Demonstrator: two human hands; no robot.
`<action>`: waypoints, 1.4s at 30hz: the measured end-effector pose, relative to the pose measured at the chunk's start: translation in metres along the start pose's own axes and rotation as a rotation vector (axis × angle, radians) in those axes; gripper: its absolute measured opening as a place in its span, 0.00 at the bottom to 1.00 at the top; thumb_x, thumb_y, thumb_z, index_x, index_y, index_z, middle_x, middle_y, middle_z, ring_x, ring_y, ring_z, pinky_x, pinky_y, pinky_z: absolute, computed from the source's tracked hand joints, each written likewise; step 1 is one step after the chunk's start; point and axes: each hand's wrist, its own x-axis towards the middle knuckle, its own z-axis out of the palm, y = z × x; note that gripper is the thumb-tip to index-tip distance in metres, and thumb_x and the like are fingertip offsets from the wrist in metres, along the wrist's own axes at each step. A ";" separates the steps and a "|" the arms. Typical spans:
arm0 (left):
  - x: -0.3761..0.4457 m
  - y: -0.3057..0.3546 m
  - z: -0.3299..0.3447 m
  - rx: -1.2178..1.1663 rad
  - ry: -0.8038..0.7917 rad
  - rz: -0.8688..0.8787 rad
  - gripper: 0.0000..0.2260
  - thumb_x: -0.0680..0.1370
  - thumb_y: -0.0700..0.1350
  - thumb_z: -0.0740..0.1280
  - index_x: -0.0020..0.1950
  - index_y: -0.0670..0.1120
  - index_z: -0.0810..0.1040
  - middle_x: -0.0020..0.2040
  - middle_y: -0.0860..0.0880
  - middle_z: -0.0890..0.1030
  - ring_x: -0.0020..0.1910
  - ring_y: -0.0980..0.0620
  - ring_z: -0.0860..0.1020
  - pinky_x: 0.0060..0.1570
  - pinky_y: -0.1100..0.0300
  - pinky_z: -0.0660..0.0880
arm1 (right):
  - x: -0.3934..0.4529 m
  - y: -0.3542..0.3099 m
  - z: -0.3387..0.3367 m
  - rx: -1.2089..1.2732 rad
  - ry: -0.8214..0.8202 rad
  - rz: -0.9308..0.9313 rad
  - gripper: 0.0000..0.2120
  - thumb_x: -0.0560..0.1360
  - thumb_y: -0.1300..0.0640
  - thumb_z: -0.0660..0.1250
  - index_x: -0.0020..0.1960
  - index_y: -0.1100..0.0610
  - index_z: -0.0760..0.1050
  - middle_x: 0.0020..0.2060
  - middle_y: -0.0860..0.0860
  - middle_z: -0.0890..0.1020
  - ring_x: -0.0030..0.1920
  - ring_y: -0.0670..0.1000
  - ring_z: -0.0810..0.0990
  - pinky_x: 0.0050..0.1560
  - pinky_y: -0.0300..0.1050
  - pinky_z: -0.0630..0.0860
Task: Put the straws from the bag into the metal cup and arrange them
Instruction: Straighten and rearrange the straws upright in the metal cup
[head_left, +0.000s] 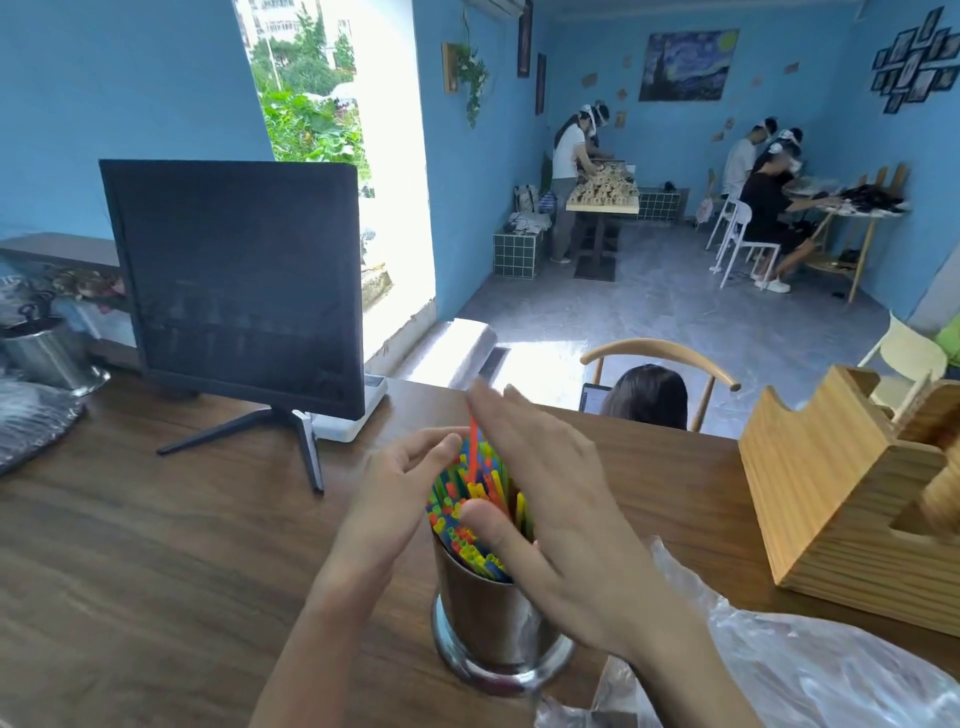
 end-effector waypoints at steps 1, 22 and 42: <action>0.000 0.000 0.000 0.008 -0.015 0.005 0.09 0.83 0.41 0.64 0.57 0.48 0.84 0.50 0.49 0.88 0.49 0.55 0.85 0.44 0.66 0.79 | 0.000 -0.001 0.005 -0.050 -0.020 0.000 0.25 0.84 0.39 0.54 0.80 0.42 0.62 0.79 0.38 0.63 0.81 0.45 0.57 0.78 0.50 0.55; 0.002 0.007 -0.021 0.040 0.036 -0.033 0.05 0.77 0.45 0.71 0.49 0.48 0.87 0.45 0.49 0.88 0.46 0.54 0.86 0.42 0.66 0.80 | -0.005 0.046 -0.009 0.421 0.047 0.449 0.19 0.78 0.51 0.59 0.65 0.38 0.77 0.61 0.32 0.79 0.65 0.37 0.75 0.65 0.37 0.71; -0.008 0.015 -0.023 0.120 -0.044 0.157 0.12 0.81 0.46 0.65 0.62 0.54 0.82 0.54 0.57 0.86 0.56 0.58 0.84 0.52 0.67 0.80 | -0.006 0.054 -0.008 0.595 0.129 0.581 0.12 0.79 0.38 0.63 0.59 0.36 0.80 0.53 0.37 0.84 0.58 0.41 0.82 0.55 0.46 0.82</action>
